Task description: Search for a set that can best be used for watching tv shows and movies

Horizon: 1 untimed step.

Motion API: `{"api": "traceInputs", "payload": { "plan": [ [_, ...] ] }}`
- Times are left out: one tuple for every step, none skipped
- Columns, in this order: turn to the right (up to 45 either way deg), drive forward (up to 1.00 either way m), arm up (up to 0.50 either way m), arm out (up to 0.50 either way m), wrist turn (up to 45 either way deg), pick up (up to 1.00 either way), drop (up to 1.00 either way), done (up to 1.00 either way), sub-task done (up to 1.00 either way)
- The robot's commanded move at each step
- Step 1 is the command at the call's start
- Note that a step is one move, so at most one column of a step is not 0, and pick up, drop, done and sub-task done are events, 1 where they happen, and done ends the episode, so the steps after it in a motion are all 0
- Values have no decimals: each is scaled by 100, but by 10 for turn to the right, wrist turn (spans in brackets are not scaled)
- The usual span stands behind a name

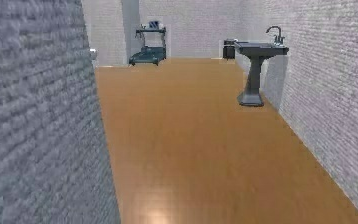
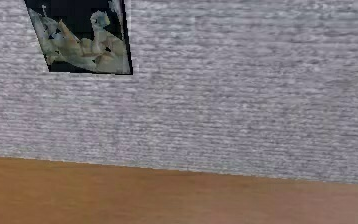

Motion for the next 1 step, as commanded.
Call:
{"api": "traceInputs", "payload": {
  "plan": [
    [30, 0, 0, 0, 0, 0, 0, 0, 0]
  ]
}}
